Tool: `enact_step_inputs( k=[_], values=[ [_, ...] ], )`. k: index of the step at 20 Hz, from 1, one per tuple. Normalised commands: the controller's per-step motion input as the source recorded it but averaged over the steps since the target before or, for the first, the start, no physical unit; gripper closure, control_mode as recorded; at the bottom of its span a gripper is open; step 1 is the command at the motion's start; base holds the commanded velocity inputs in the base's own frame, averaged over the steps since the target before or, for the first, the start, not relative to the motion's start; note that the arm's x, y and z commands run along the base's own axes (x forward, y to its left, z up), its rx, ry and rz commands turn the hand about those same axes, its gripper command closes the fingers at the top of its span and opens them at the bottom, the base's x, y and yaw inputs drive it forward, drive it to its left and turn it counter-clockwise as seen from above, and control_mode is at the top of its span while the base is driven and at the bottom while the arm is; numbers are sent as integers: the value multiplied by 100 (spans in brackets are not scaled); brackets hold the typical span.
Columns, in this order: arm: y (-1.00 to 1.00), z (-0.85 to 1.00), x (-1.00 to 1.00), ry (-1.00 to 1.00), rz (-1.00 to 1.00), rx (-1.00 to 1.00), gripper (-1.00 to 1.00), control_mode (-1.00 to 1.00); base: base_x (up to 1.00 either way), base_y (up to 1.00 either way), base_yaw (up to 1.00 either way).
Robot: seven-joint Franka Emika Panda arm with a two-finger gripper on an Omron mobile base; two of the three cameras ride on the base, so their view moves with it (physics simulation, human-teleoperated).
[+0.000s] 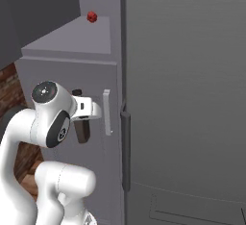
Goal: Pick the ketchup and syrup bottle from the counter and place them in the cabinet.
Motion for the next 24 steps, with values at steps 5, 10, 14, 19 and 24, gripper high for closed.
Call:
enact_step_inputs(
  k=[5,10,14,19,24],
  values=[
    [0,5,0,-1,0,0,100,-100,0,0,0],
    [1,47,0,-5,0,0,100,-100,0,0,0],
    [0,66,0,-6,0,0,100,-100,0,0,0],
    [0,76,0,-8,0,0,100,-100,0,0,0],
    [0,74,0,-9,0,0,100,-100,0,0,0]
  ],
)
